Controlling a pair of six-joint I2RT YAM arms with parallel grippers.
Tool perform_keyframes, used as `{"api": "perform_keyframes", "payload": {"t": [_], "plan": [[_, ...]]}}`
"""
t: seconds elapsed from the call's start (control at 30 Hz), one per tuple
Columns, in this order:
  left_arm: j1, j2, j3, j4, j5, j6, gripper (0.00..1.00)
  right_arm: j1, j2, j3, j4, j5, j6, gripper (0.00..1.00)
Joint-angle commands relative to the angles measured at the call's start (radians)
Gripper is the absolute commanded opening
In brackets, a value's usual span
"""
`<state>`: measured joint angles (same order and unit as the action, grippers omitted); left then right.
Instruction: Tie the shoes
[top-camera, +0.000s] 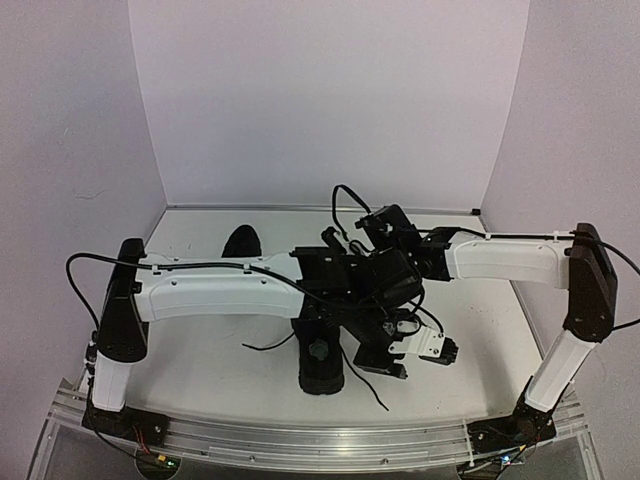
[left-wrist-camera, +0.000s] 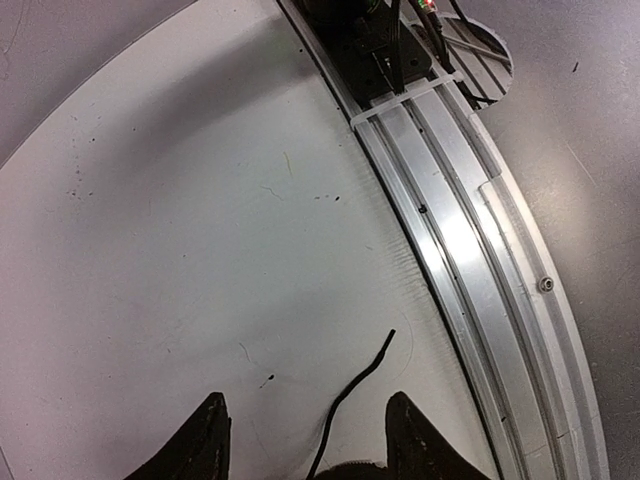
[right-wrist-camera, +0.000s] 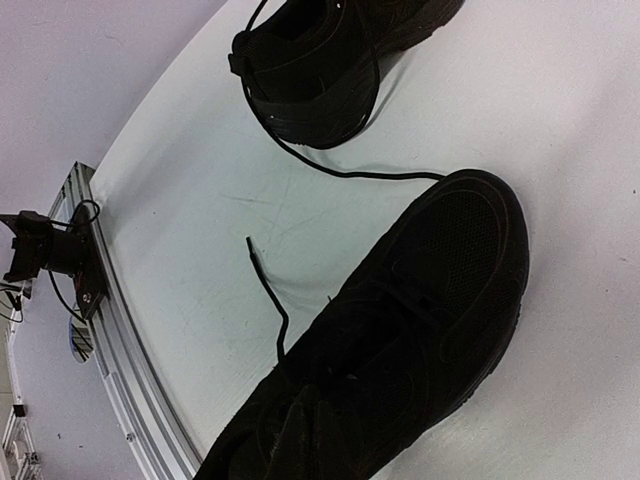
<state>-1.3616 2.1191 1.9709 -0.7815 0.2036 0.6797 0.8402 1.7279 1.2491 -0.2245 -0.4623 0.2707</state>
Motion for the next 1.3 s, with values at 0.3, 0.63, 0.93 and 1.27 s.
{"api": "perform_keyframes", "payload": {"t": [0.3,0.63,0.93,1.27], "plan": [[0.127,-0.504,-0.577,0.387,-0.013,-0.309,0.51,-0.004,-0.007,0.018,0.059,-0.071,0.017,0.00],[0.327,-0.862,-0.997,0.638,-0.181,-0.598,0.50,0.028,0.023,0.046,0.093,-0.132,0.028,0.00],[0.439,-0.851,-1.162,0.810,-0.021,-0.671,0.47,0.051,0.050,0.074,0.093,-0.140,0.027,0.00],[0.478,-0.730,-1.166,0.953,0.163,-0.615,0.44,0.054,0.025,0.073,0.091,-0.141,0.028,0.00]]}}
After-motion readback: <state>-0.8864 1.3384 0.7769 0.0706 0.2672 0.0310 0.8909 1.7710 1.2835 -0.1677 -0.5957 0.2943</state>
